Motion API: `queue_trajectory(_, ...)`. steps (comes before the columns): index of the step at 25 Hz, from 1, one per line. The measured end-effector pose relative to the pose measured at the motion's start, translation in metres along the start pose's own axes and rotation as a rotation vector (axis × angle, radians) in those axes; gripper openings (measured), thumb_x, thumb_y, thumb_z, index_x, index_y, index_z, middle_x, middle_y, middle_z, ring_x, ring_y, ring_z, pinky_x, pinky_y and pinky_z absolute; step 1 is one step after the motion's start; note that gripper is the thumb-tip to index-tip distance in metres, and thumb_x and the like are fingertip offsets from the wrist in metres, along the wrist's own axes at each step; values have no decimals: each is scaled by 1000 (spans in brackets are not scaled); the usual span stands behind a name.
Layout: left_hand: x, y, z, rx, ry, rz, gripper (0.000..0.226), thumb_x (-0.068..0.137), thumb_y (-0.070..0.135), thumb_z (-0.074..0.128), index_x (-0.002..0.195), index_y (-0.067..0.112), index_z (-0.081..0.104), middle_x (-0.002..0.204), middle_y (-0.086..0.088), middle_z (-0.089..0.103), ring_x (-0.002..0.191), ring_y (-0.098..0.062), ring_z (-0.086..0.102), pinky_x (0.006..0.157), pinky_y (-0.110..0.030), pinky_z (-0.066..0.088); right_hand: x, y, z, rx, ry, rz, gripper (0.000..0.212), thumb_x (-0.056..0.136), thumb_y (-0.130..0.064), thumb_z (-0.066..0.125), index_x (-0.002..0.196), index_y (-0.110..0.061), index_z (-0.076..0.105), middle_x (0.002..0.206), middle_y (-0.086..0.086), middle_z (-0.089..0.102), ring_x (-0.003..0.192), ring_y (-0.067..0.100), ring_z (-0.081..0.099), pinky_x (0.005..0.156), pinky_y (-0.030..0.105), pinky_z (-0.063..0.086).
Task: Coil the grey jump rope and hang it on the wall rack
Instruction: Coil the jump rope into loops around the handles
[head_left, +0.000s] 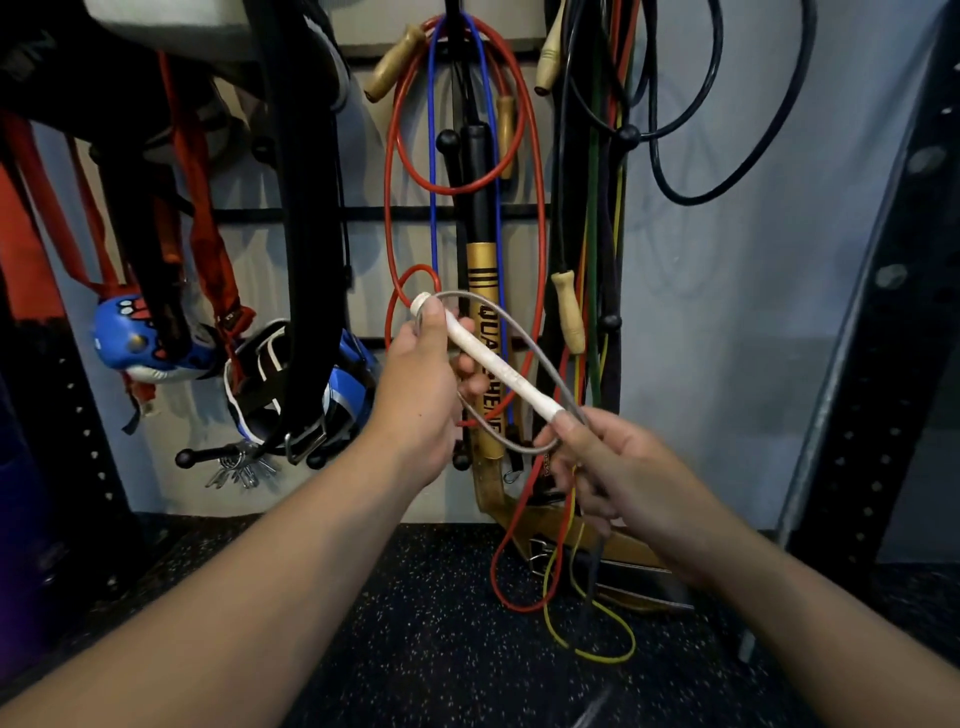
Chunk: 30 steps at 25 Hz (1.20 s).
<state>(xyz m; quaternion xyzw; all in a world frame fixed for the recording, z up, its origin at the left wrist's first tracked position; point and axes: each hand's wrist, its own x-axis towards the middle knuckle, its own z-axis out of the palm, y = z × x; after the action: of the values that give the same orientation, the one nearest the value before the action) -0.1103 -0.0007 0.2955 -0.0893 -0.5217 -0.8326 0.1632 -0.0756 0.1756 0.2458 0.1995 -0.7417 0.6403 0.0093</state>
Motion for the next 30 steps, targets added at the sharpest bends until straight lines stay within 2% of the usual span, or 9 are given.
queue_trajectory(5, 1, 4, -20, -9, -20, 29, 27, 108, 30, 47, 111, 7, 61, 81, 0, 59, 64, -8, 53, 63, -23, 58, 12, -21, 3, 32, 16, 15, 41, 103, -36, 51, 115, 2, 59, 58, -7, 47, 45, 10, 29, 42, 26, 22)
queue_trajectory(9, -4, 10, -25, 17, -22, 51, 20, 109, 25, 43, 114, 11, 56, 85, -3, 62, 65, -8, 63, 66, -27, 61, 12, -27, 7, -202, -10, -12, 24, 103, -34, 53, 96, -18, 70, 59, -8, 43, 42, 5, 34, 41, 21, 30)
queue_trajectory(12, -3, 16, -32, 101, -68, 62, 18, 109, 22, 43, 125, 24, 51, 103, -5, 68, 84, -15, 70, 72, -32, 62, 11, -35, 0, -212, 0, -8, 30, 105, -36, 47, 89, -19, 65, 60, -10, 44, 42, 4, 34, 42, 19, 30)
queue_trajectory(16, -3, 20, -39, 157, -125, 44, 24, 110, 22, 42, 133, 21, 49, 111, -8, 66, 104, -18, 70, 82, -35, 63, 9, -41, -1, -147, -31, 3, 33, 107, -37, 43, 89, -18, 63, 57, -11, 43, 43, 6, 30, 40, 19, 27)
queue_trajectory(19, -4, 25, -45, 491, -100, 70, 24, 106, 28, 50, 129, 22, 51, 120, -15, 62, 108, -19, 67, 86, -33, 59, 12, -45, -8, -256, 22, -26, 31, 107, -37, 43, 85, -19, 57, 60, -10, 45, 41, 4, 34, 41, 20, 30)
queue_trajectory(23, -1, 51, -31, 1200, -257, 503, 46, 98, 46, 58, 140, 27, 49, 134, 12, 48, 124, -4, 46, 109, -32, 38, 17, -60, -23, -633, -30, -81, 31, 106, -41, 44, 82, -25, 56, 63, -10, 47, 46, 1, 41, 48, 20, 39)
queue_trajectory(25, 0, 66, 2, 1355, -556, 498, 41, 102, 54, 43, 127, 27, 61, 123, 11, 64, 113, -6, 59, 101, -32, 46, 22, -72, -22, -814, -103, -153, 26, 106, -40, 44, 85, -29, 55, 68, -11, 51, 57, 3, 47, 59, 24, 43)
queue_trajectory(27, 2, 72, 30, 1406, -817, 299, 51, 104, 57, 30, 94, 23, 67, 86, 6, 69, 79, -8, 67, 79, -29, 51, 26, -83, -20, -908, -169, -222, 18, 107, -34, 45, 94, -33, 58, 80, -18, 58, 73, -1, 57, 74, 18, 45)
queue_trajectory(30, 9, 72, 43, 1480, -933, 230, 61, 105, 58, 23, 68, 26, 60, 57, 10, 54, 50, -1, 49, 57, -17, 39, 25, -91, -24, -874, -187, -273, 18, 105, -30, 52, 95, -41, 63, 74, -27, 63, 76, -19, 59, 72, 8, 41)
